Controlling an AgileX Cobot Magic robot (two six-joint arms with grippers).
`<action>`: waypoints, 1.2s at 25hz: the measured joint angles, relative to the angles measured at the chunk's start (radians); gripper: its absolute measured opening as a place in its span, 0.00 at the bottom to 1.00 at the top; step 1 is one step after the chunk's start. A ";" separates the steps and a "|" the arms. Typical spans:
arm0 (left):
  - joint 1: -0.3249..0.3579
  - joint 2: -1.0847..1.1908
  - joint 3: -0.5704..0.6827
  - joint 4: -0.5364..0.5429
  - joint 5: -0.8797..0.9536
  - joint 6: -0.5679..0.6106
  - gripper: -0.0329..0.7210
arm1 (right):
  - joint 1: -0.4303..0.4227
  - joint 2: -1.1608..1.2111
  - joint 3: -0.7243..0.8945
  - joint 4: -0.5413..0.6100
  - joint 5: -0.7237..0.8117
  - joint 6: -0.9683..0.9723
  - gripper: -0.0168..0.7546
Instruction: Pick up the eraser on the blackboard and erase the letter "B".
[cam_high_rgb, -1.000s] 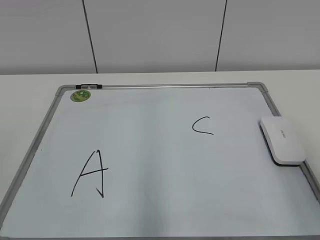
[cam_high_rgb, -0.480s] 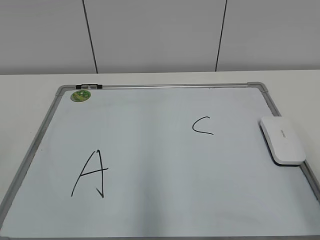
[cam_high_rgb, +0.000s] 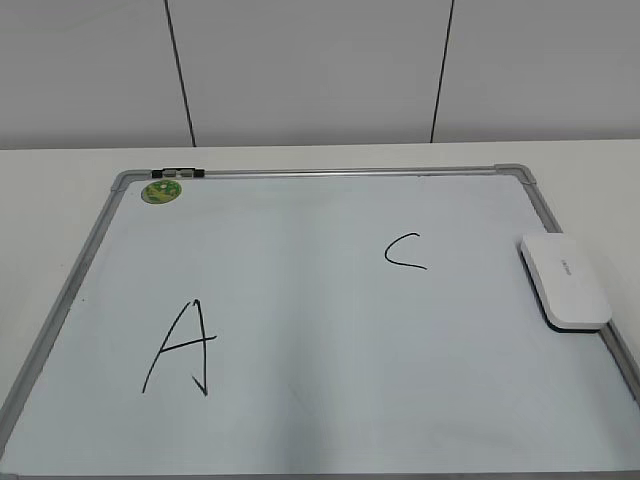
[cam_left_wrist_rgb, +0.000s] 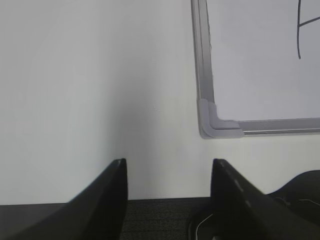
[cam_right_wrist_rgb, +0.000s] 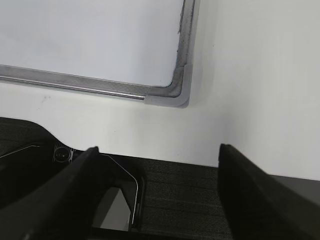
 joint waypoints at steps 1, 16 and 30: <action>0.000 0.000 0.000 0.000 0.000 0.000 0.57 | 0.000 0.000 0.000 0.000 0.000 0.000 0.71; 0.000 0.000 0.001 -0.017 0.002 0.000 0.56 | 0.000 0.000 0.000 0.000 0.002 0.000 0.71; 0.000 -0.123 0.001 -0.018 0.002 0.000 0.53 | 0.000 -0.120 0.000 -0.002 0.002 0.000 0.71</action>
